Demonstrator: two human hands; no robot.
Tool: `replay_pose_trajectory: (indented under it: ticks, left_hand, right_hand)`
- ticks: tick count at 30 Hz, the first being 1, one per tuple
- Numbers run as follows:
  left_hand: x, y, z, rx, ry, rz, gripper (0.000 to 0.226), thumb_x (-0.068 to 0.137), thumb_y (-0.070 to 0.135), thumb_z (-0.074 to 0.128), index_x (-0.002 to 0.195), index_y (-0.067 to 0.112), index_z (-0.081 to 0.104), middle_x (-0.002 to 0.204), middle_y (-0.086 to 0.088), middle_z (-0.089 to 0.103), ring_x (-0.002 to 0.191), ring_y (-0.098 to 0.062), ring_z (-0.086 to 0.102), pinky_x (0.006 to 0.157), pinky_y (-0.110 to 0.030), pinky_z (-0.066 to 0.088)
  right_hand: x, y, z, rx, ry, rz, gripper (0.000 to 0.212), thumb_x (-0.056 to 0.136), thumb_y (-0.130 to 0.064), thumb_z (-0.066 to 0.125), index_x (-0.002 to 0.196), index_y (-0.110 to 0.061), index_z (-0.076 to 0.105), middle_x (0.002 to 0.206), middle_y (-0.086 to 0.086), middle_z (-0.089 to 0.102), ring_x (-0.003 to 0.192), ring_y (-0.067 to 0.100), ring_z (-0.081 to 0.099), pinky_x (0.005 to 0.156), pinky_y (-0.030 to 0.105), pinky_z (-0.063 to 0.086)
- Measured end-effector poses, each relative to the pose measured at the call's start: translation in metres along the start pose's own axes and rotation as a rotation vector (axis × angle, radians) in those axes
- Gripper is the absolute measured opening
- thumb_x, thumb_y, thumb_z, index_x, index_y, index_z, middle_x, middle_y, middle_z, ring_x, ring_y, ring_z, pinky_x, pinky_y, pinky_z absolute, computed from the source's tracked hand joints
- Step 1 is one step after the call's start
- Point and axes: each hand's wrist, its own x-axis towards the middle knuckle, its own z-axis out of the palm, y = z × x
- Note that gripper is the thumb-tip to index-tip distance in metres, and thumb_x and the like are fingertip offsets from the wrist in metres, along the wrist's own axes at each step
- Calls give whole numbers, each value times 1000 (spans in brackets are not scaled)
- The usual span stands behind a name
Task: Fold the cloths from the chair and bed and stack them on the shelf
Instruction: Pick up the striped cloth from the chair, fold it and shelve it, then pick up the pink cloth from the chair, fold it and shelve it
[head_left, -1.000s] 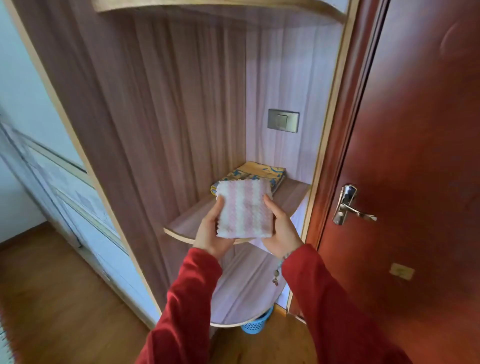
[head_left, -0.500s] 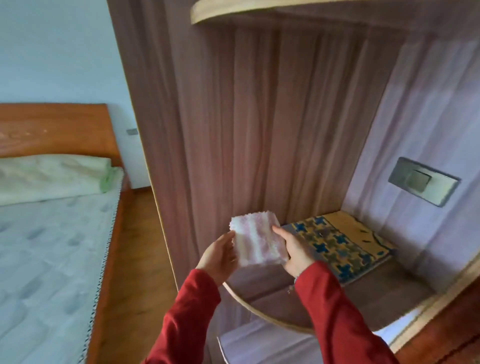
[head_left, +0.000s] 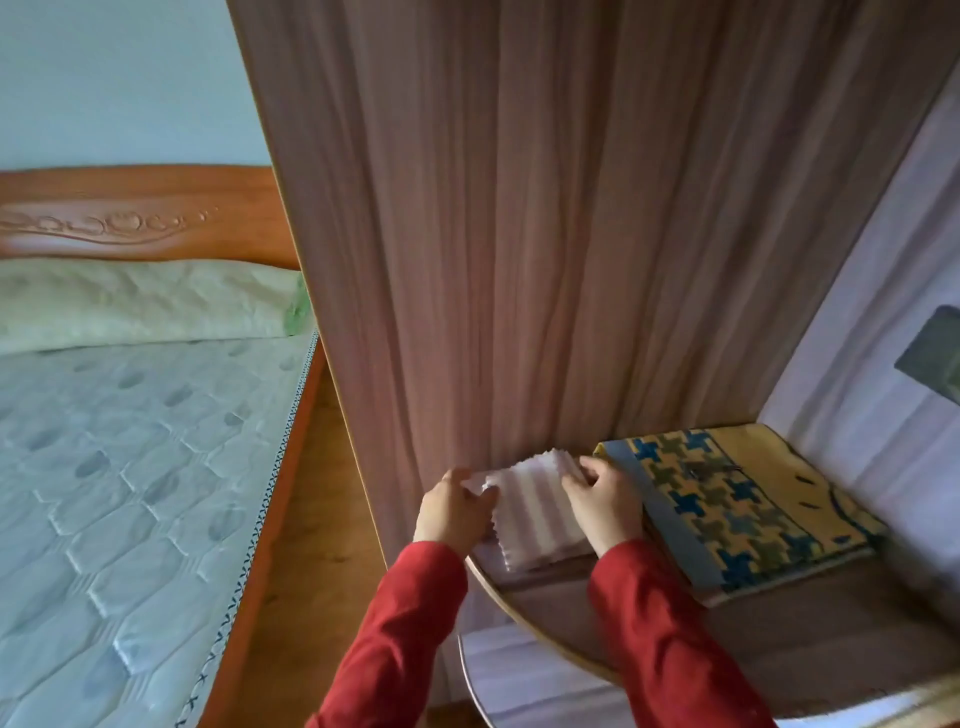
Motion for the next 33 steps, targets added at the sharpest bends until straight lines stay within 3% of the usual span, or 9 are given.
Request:
replay_pose_trajectory:
  ticks: [3,6,9,12,17,20,23,26,33]
  left_hand:
    - [-6,2,7,241,126,185,51,93,44,54,133,13,55,130,-7,55,123,-27,51,102,-33,39]
    - [-13,2,25,342,64,336,82,83,64,17,140,16,50,149,-3,46,138,-25,41,113,-35,29]
    - [-18,-4,47,485,-52,364,92,74,62,-4,150,28,37,162,4,25,151,-17,14,121,-39,11]
    - [-25,-7,55,573,-54,360,93,73,59,-11,154,30,24,165,6,13,152,-15,0,121,-39,0]
    - [-24,-5,53,552,-69,321,88,79,60,-5,154,26,24,164,6,14,152,-14,1,122,-41,2]
    - [-21,4,35,327,-94,295,57,100,48,25,148,21,41,162,0,26,151,-16,15,121,-38,13]
    - [-25,19,-6,-91,5,223,41,103,37,42,131,13,61,137,-6,60,130,-17,53,103,-23,37]
    - [-42,33,-70,-587,6,146,41,104,39,38,119,13,66,118,-5,71,103,-18,69,87,-28,50]
    - [-114,12,-251,-1179,236,281,32,102,31,39,118,17,63,117,-7,72,111,-25,68,99,-41,49]
  right_hand:
    - [-2,-4,4,-87,60,-100,29,87,-23,66,112,-8,72,108,15,72,107,33,65,91,38,51]
    - [-5,2,13,-163,3,-290,37,85,-8,65,122,-6,68,129,16,64,124,31,57,108,37,41]
    - [-6,16,21,-263,-176,-329,42,94,-9,56,136,-8,57,150,12,47,141,24,41,115,30,28]
    - [-9,26,23,-337,-247,-330,44,103,-21,43,146,-13,46,158,6,35,145,18,34,116,29,29]
    - [-6,23,24,-413,-279,-347,45,105,-24,38,148,-11,41,160,9,31,147,20,30,117,31,28]
    - [-8,6,16,-254,-209,-342,39,103,-20,46,137,-4,55,146,17,51,139,26,43,112,31,31]
    - [-13,-25,0,41,-107,-240,32,99,-30,54,120,-12,70,115,11,73,111,26,66,96,32,46]
    - [-27,-78,-10,479,-266,-125,25,98,-34,57,104,-17,74,93,-2,75,88,13,69,83,31,49]
    - [-93,-218,12,1008,-704,-78,35,100,-43,47,105,-18,71,102,4,76,95,18,71,91,35,53]
